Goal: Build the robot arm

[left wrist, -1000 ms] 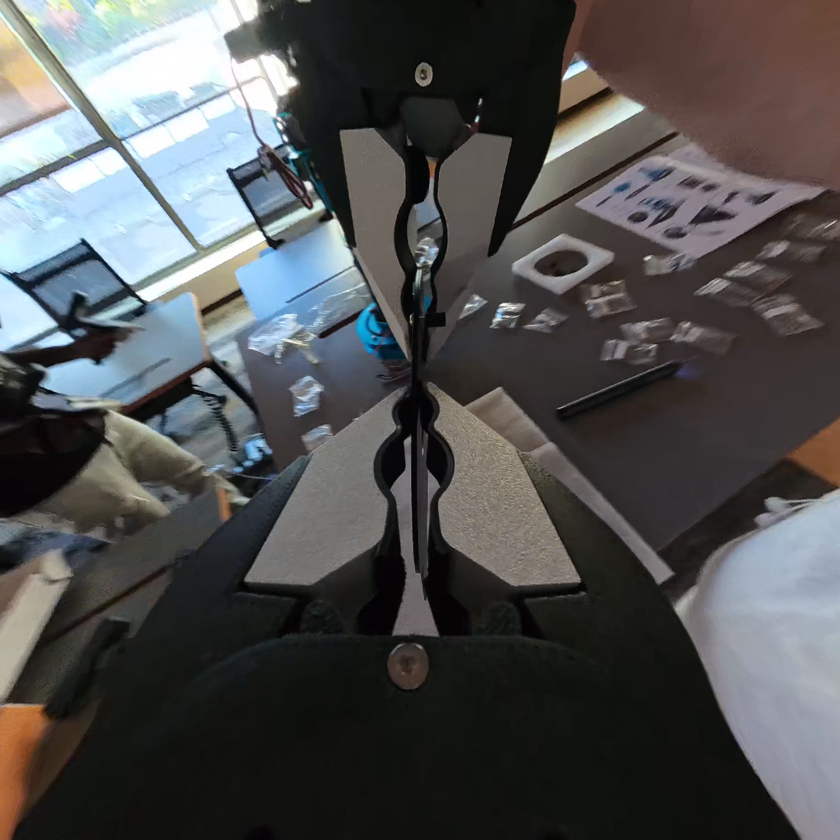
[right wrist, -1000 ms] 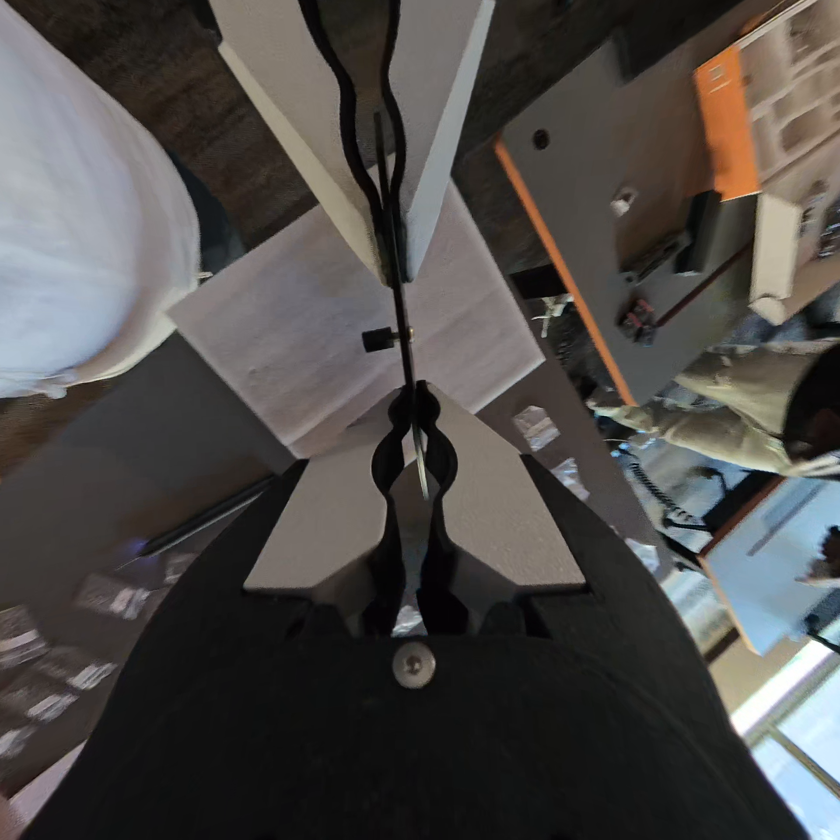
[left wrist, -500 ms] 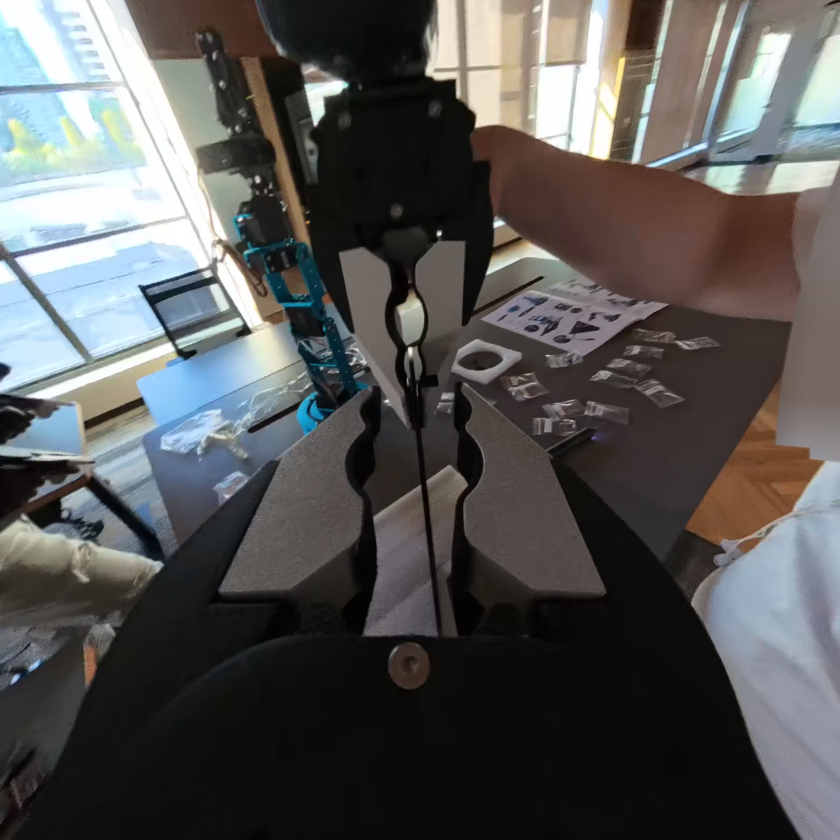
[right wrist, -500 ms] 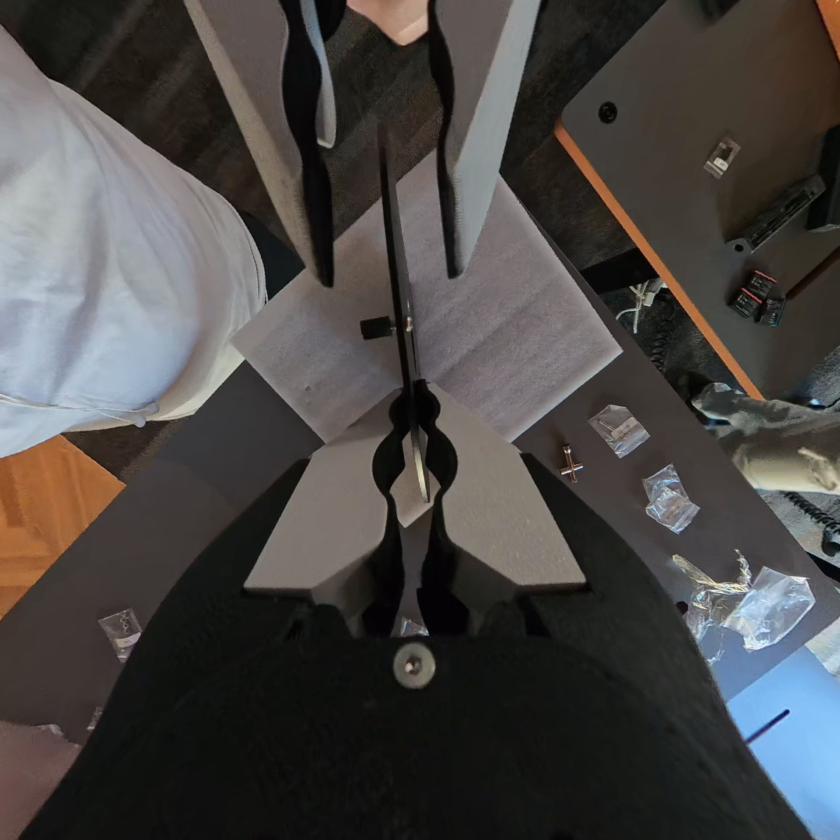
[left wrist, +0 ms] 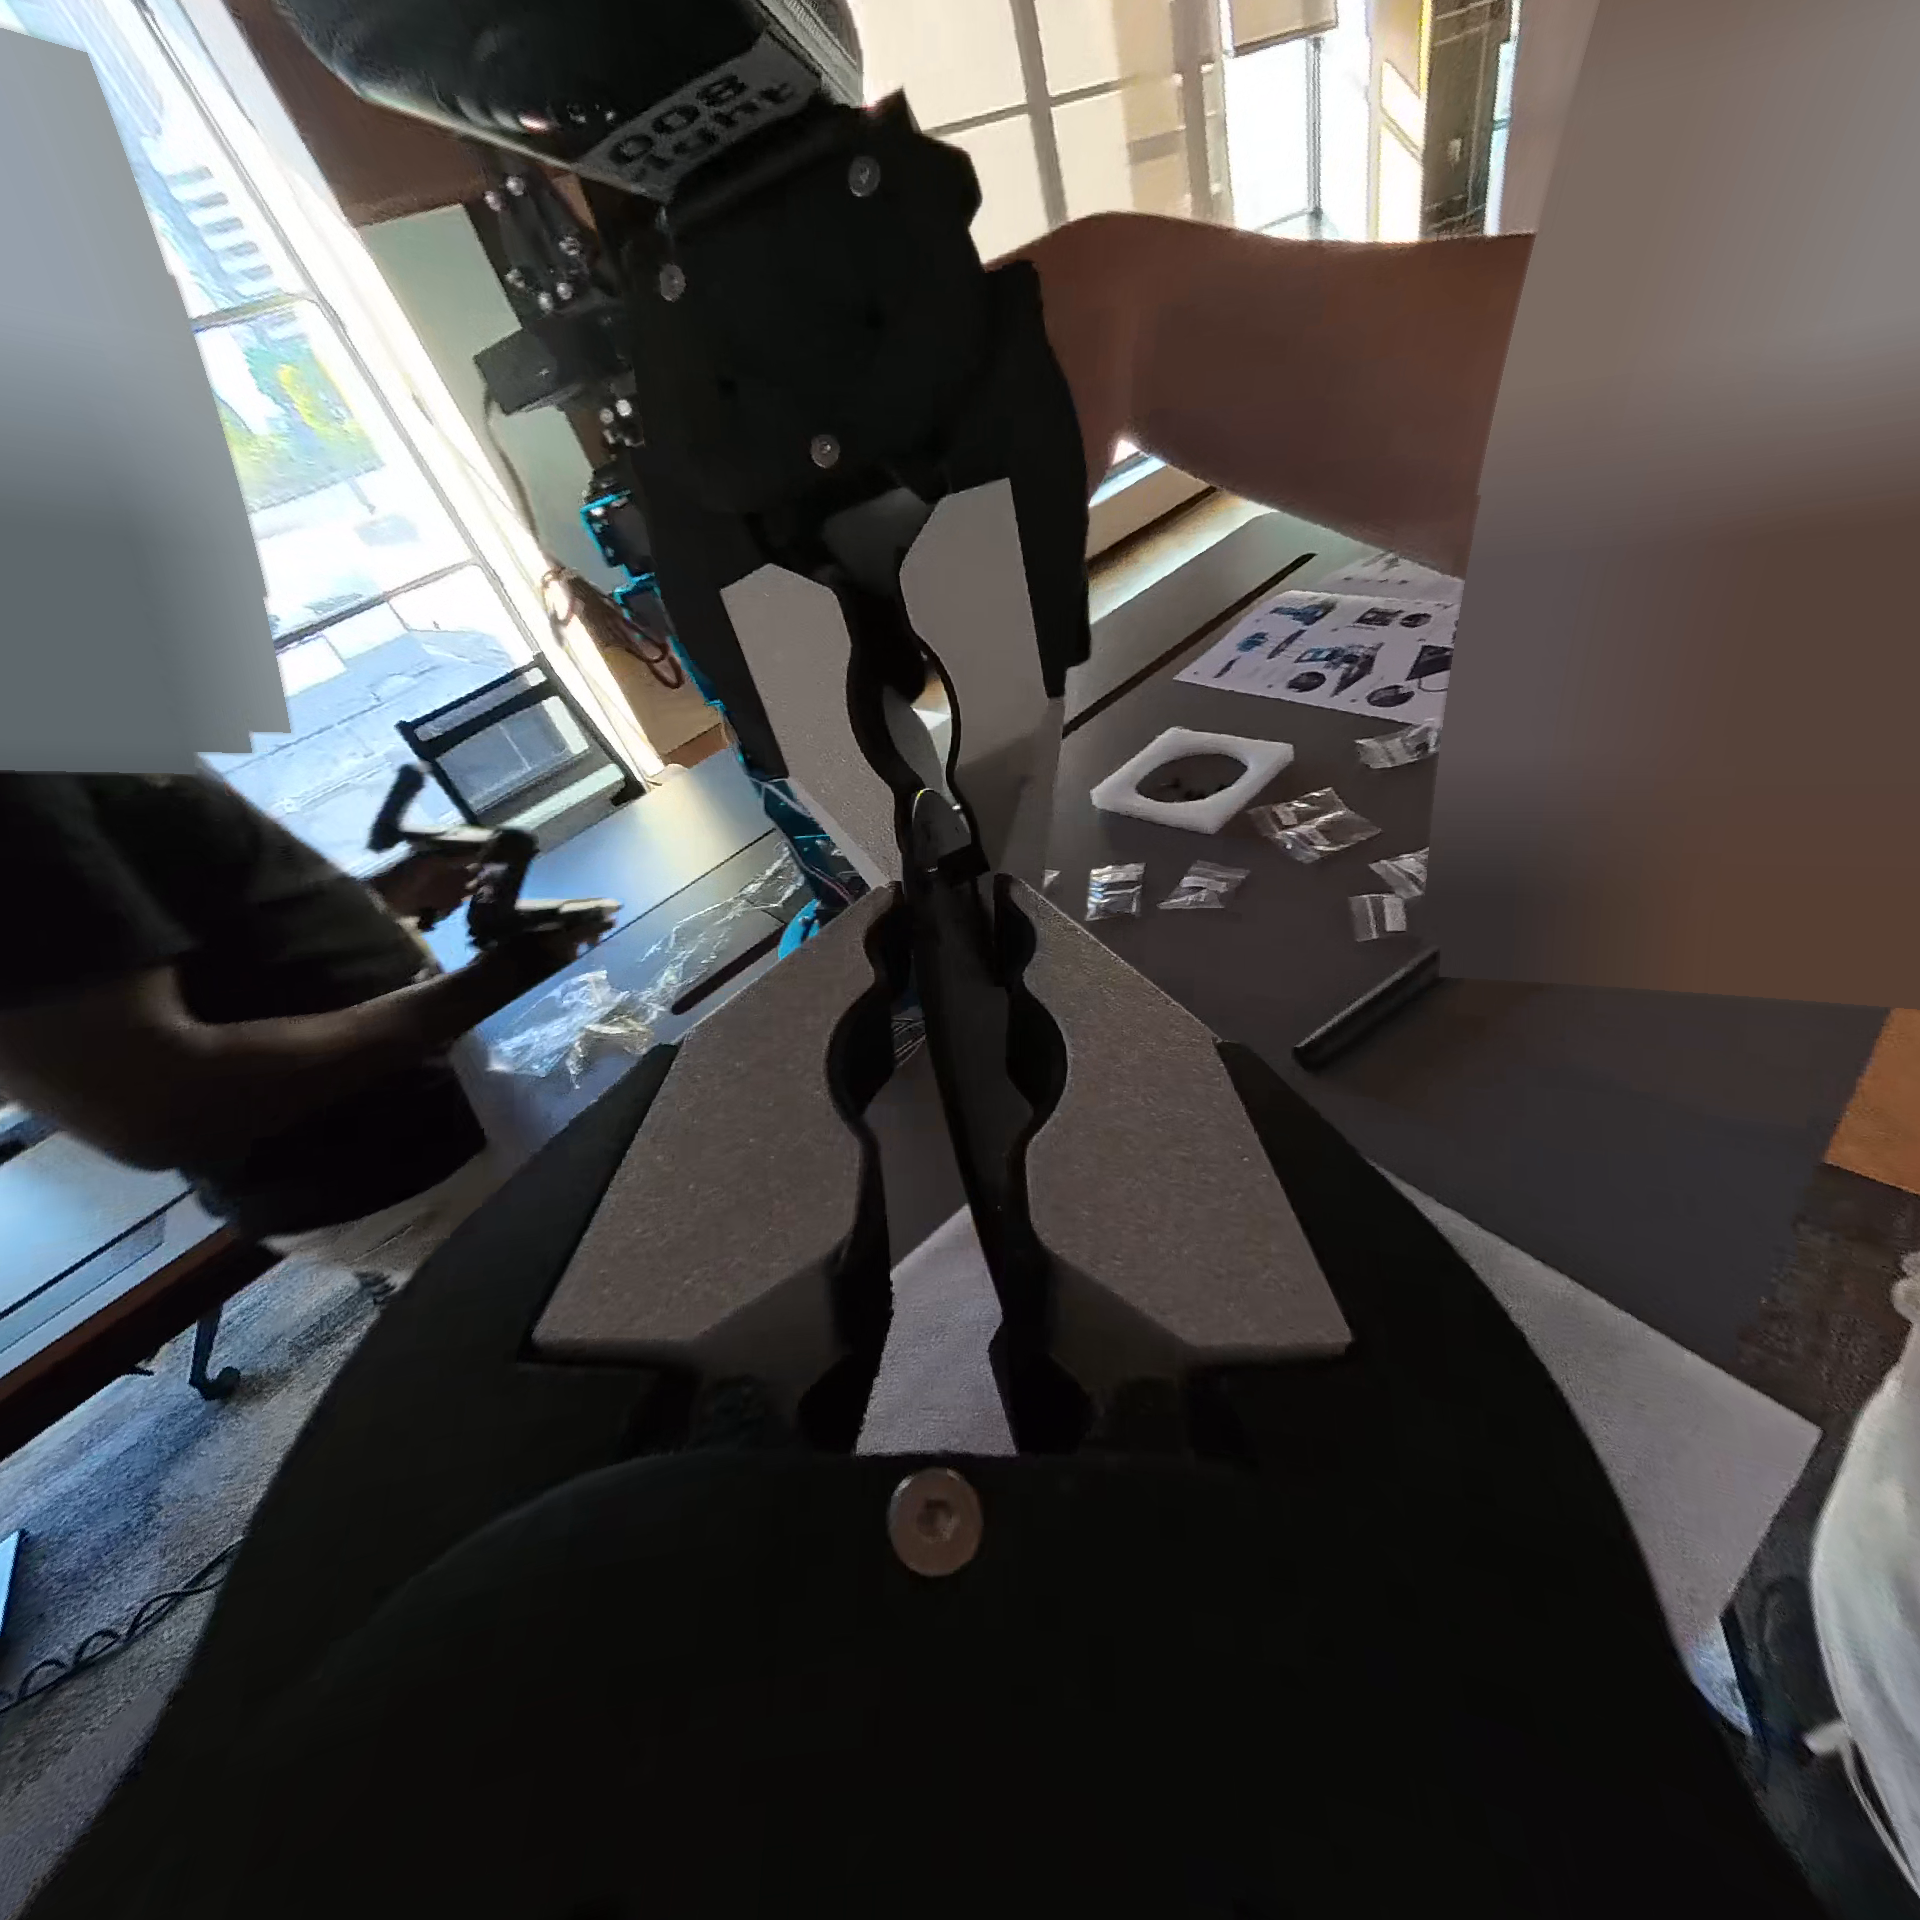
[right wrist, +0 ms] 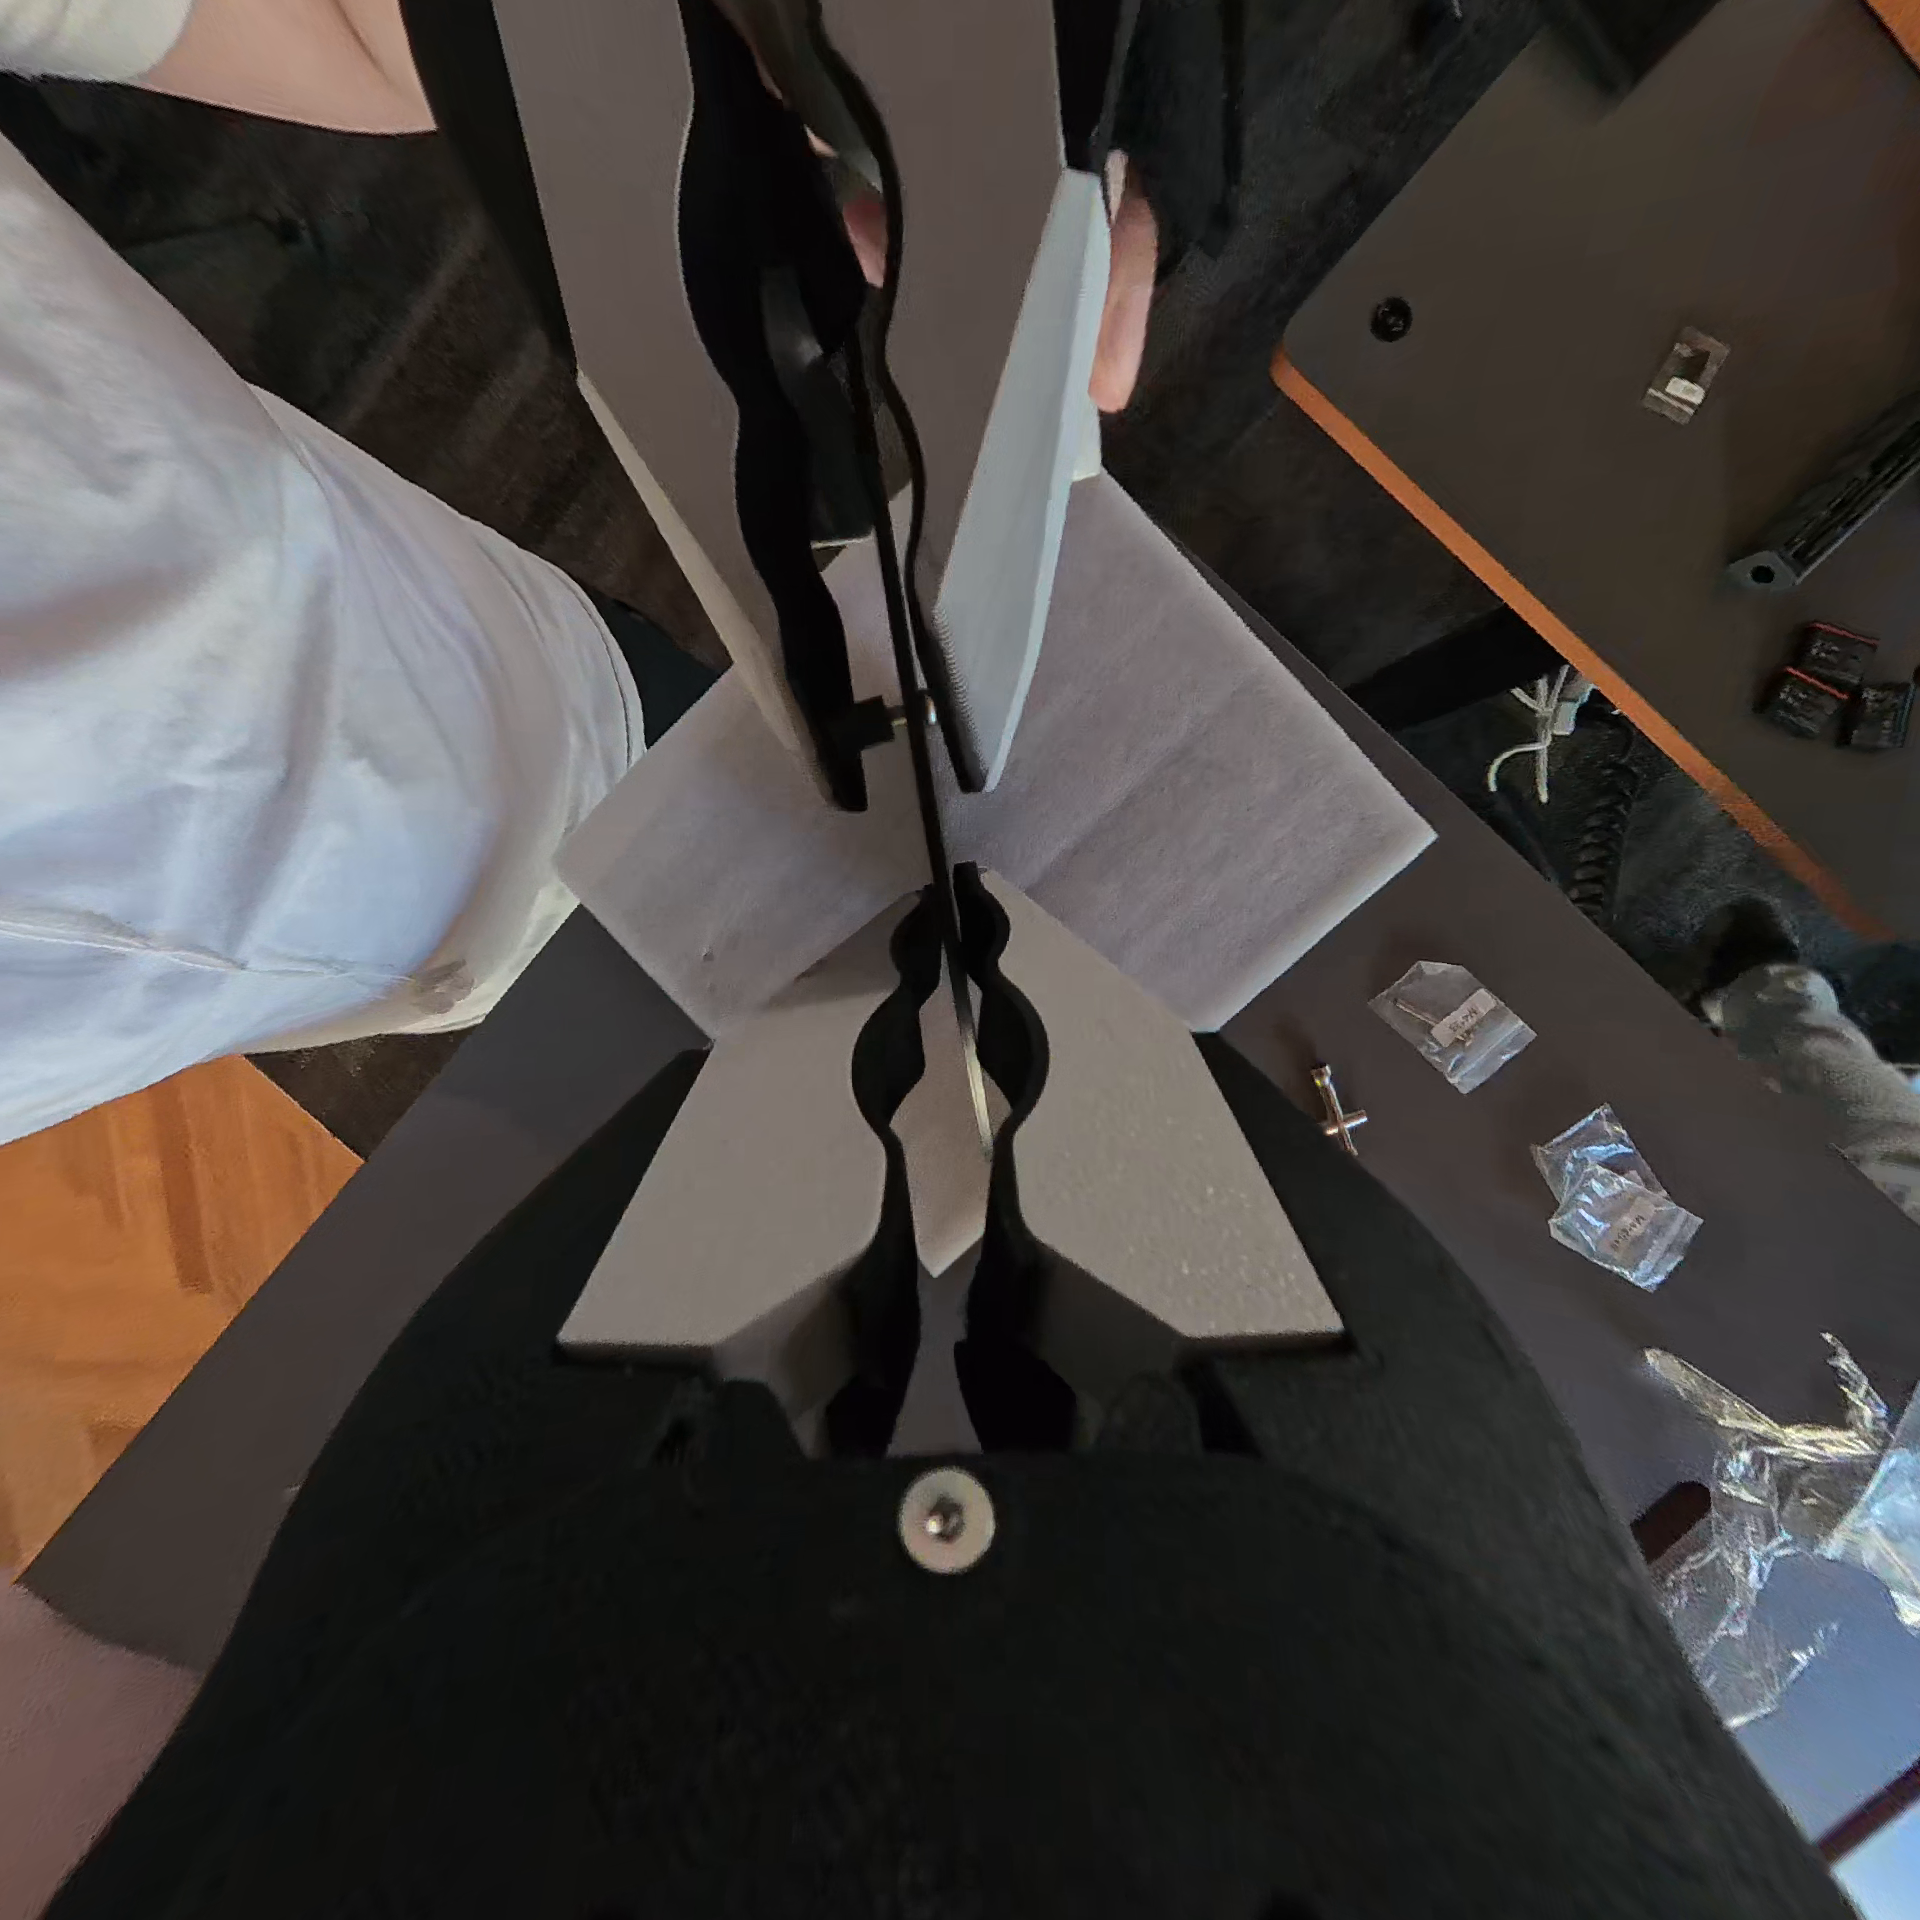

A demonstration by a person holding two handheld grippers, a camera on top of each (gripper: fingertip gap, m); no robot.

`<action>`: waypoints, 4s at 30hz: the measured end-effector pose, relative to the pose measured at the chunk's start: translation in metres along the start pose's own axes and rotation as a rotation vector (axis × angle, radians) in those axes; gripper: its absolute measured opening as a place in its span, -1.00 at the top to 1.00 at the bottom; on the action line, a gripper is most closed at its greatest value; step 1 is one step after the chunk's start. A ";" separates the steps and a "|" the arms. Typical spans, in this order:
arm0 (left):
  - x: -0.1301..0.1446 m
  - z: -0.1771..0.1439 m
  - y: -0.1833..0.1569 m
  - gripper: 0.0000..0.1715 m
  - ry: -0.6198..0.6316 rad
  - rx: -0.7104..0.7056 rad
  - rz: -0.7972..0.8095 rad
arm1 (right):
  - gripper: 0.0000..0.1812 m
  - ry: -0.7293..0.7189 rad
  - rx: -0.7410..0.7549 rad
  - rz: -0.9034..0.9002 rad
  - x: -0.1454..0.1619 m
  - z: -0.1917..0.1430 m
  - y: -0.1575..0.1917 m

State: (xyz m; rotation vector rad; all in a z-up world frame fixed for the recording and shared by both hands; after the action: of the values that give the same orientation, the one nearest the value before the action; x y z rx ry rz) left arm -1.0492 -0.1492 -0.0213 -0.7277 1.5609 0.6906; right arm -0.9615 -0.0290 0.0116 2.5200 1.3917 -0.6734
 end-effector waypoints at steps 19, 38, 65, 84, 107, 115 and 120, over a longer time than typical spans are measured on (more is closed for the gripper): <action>0.010 -0.002 0.021 0.96 -0.070 -0.039 -0.143 | 0.74 -0.122 0.323 -0.143 0.012 0.003 0.002; 0.004 0.006 -0.069 0.97 -0.038 -0.175 0.074 | 0.82 -0.510 1.157 0.128 -0.005 0.023 0.159; 0.014 0.002 -0.072 0.93 -0.135 0.049 -0.014 | 0.96 -0.518 1.250 0.822 -0.049 0.037 0.170; -0.020 0.000 -0.018 0.66 0.062 0.525 -0.460 | 0.97 -0.423 1.400 0.733 -0.056 0.048 0.170; -0.052 0.022 -0.016 0.91 0.564 0.597 -0.205 | 0.95 -0.357 1.635 0.761 -0.068 0.066 0.161; -0.051 0.020 -0.016 0.91 0.550 0.580 -0.214 | 0.84 -0.632 1.514 0.915 -0.062 0.067 0.170; -0.049 0.021 -0.016 0.91 0.544 0.598 -0.239 | 0.83 -0.855 1.393 0.977 -0.056 0.056 0.173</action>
State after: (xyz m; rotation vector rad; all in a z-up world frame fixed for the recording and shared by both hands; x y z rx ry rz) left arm -1.0195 -0.1399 0.0251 -0.6513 1.9939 -0.1842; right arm -0.8592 -0.1856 -0.0208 2.3623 -0.9010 -2.4435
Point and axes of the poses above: each gripper's, where its closed fingertips meet, z out along the fingers, x out of its underside, y = z × x across the jaws, the point moved 10 cm from there along -z, back along the fingers, and after that the axes turned 15 degrees about -z, right-handed, at the moved point
